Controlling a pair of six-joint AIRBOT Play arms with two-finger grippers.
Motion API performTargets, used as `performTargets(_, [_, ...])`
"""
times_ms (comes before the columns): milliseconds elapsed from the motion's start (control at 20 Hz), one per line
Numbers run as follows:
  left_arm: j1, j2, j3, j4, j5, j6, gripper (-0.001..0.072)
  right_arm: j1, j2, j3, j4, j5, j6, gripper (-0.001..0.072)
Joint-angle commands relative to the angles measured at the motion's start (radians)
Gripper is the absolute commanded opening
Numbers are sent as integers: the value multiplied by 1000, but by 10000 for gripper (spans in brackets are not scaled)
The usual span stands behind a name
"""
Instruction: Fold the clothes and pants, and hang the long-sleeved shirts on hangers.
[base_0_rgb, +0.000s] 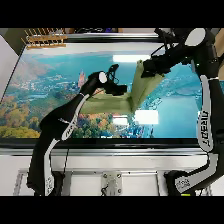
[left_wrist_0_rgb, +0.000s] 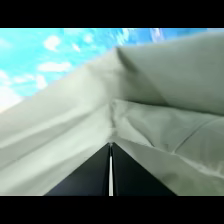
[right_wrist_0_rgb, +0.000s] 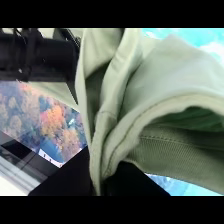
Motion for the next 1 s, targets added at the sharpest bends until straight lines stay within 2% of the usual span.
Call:
performTargets(0, [127, 79, 5, 66, -63, 0, 4, 76, -9, 1, 1, -83, 39, 12])
performTargets(250, [342, 208, 5, 69, -138, 5, 4, 224, -107, 1, 6, -216, 76, 12])
performTargets(400, [454, 288, 5, 69, -187, 5, 4, 332, -212, 1, 70, -375, 61, 13])
performTargets(500, [509, 338, 5, 69, -217, 5, 5, 410, -292, 1, 143, -522, 6, 30])
performTargets(550, [528, 358, 5, 69, -229, 5, 5, 450, -334, 1, 193, -619, -26, 206])
performTargets(600, [544, 377, 5, 69, -242, 5, 5, 484, -369, 1, 264, -702, -50, 578])
performTargets(650, [554, 394, 5, 69, -256, 5, 4, 513, -395, 1, 359, -768, -139, 715])
performTargets(750, [572, 426, 5, 72, -262, 5, 4, 528, -398, 1, 525, -794, -328, 715])
performTargets(900, [584, 528, -105, 72, -198, 6, 4, 451, -324, -37, 526, -673, -334, 704])
performTargets(950, [584, 567, -169, 72, -163, 6, 5, 413, -286, -81, 504, -645, -333, 657])
